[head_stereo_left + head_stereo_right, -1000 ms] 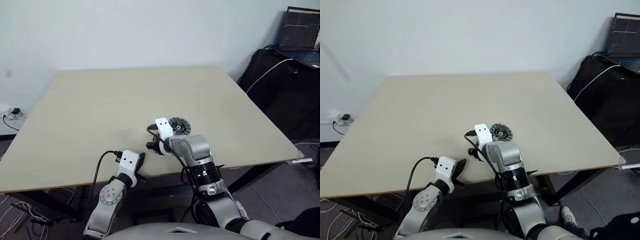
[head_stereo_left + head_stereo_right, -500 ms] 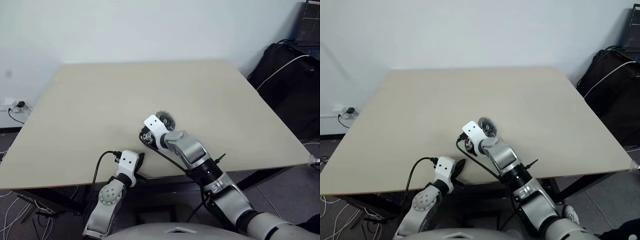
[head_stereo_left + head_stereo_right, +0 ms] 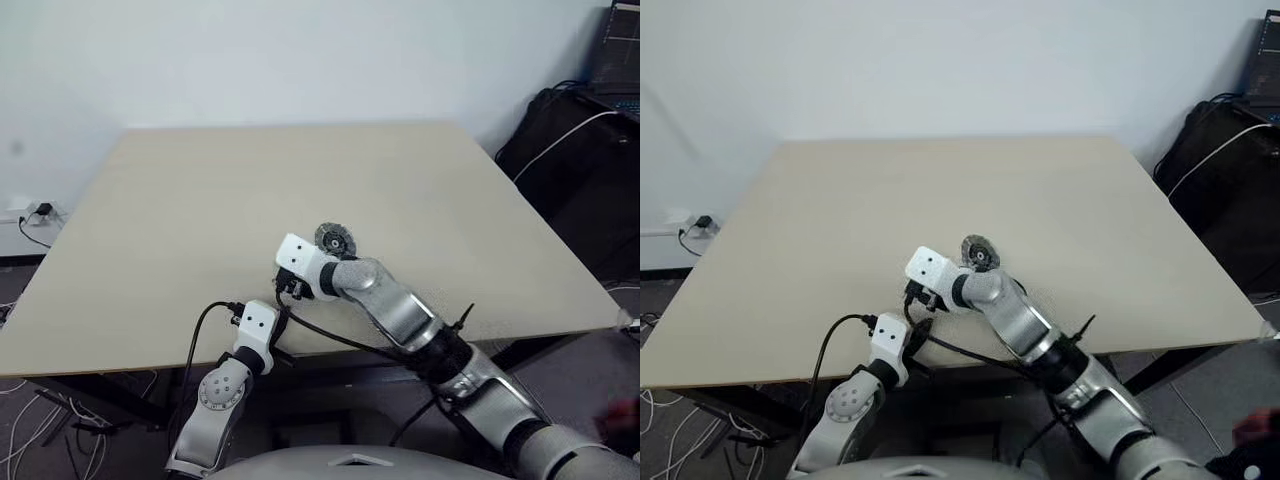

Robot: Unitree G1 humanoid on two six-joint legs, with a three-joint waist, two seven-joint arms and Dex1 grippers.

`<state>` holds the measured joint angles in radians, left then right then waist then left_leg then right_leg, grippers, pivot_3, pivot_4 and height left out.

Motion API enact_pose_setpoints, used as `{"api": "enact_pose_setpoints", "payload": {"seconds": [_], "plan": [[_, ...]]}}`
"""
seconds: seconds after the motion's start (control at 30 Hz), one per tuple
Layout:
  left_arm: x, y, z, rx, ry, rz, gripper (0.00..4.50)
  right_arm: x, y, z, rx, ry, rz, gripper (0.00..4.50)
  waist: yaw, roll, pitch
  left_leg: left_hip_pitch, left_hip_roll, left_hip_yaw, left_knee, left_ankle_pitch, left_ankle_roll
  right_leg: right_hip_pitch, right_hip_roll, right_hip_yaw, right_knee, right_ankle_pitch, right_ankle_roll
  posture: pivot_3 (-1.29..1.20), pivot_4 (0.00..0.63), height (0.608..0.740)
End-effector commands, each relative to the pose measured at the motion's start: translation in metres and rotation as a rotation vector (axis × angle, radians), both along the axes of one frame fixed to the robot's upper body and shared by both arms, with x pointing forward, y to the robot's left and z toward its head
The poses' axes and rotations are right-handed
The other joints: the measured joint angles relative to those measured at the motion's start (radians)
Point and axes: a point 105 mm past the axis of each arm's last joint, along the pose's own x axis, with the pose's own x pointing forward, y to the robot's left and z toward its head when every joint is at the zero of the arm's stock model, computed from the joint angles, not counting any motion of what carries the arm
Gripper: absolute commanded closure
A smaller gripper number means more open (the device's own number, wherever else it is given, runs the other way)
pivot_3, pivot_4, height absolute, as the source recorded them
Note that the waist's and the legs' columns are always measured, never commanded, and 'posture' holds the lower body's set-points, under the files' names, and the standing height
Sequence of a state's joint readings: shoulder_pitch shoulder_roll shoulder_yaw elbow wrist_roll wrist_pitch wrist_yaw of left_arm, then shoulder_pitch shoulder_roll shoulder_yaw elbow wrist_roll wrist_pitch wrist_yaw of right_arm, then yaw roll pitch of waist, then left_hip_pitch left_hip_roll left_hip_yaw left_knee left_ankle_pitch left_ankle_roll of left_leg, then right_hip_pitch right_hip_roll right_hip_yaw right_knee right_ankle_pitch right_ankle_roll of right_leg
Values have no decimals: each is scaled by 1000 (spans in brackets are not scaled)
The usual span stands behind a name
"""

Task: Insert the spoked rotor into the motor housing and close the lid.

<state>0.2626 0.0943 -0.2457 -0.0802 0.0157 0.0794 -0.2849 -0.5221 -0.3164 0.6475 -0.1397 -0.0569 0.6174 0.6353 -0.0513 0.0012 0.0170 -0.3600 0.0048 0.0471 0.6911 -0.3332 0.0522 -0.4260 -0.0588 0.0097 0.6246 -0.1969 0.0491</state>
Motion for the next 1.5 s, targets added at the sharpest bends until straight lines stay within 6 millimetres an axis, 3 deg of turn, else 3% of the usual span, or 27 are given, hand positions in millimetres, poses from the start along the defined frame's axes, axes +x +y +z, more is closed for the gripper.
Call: {"api": "enact_pose_setpoints", "payload": {"seconds": [0.03,0.13,0.4,1.5], "plan": [[3,-3,10,-22,-39,-5,4500,-18,1,14,-11,-81,163,2298,6,0,0,0,0,0,0,0,0,0,0,0,0,0,0,0,0,740],[3,-3,10,-24,-38,-9,4500,-29,-15,5,-143,-101,269,2298,12,0,0,0,0,0,1,0,0,0,0,0,0,-1,-2,0,0,740],[3,-5,10,-24,-39,-20,4500,-26,-33,-10,-229,-92,221,2298,20,-1,0,1,1,0,4,0,0,2,0,0,1,-1,-2,0,0,740],[5,-5,11,-19,-42,-30,4500,-25,-37,-20,-224,-71,158,2298,35,-1,0,1,0,0,6,0,1,3,0,0,1,-1,-2,0,0,740]]}}
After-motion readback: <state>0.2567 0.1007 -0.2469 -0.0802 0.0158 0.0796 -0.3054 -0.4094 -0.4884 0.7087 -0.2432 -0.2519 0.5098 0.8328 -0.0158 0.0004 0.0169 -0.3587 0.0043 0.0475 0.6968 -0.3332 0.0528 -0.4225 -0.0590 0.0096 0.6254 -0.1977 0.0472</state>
